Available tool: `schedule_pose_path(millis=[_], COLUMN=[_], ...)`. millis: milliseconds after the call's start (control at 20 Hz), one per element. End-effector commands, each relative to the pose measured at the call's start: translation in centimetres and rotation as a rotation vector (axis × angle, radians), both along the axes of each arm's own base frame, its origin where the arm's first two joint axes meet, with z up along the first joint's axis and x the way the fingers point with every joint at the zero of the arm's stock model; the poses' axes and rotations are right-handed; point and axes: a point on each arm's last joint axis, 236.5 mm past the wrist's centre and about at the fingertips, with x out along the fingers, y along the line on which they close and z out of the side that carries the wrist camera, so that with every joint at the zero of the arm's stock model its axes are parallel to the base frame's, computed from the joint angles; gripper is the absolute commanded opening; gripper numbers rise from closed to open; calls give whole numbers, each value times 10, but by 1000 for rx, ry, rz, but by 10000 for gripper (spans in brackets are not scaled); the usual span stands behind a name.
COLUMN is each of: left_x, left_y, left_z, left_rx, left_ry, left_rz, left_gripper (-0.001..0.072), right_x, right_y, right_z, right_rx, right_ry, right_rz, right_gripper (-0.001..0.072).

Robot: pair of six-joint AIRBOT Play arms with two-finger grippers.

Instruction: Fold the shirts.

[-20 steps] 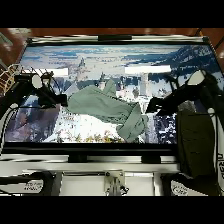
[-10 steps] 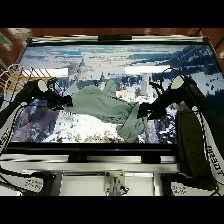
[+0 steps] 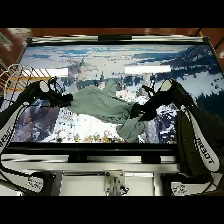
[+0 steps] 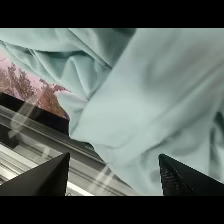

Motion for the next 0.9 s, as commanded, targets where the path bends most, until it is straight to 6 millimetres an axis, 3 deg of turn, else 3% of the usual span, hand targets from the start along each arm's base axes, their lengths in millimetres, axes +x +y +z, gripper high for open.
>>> schedule_pose_path(millis=[0,50,100,150,250,350,450,550,650,700,800,850], left_x=[6,10,17,26,47,67,71,52,5,-26,-82,-104], left_y=[0,0,0,-2,-5,-12,-17,-19,-13,-9,-3,-1], left_z=[4,10,19,36,90,173,283,411,528,575,630,643], left_rx=[0,2,5,9,26,45,47,42,35,30,22,21], left_ry=[-22,-41,-70,-117,-256,-457,-695,-982,-1260,-1374,-1517,-1552], left_rz=[1,-9,-25,-45,-96,-149,-151,-134,-102,-86,-69,-68], left_gripper=[34,34,34,34,34,34,34,34,34,34,34,34], right_x=[1,2,3,7,17,41,71,89,83,72,39,21], right_y=[20,21,21,21,22,11,-4,-19,-34,-43,-58,-64], right_z=[-11,-9,-7,0,29,79,155,255,360,405,475,496], right_rx=[2,4,3,8,23,-17,-73,-97,-84,-67,-23,-9], right_ry=[-14,-15,-11,-29,-117,-286,-547,-860,-1166,-1292,-1483,-1543], right_rz=[13,8,-6,1,48,76,69,20,-67,-125,-211,-234], right_gripper=[536,223,69,64,64,63,64,64,64,63,63,64])
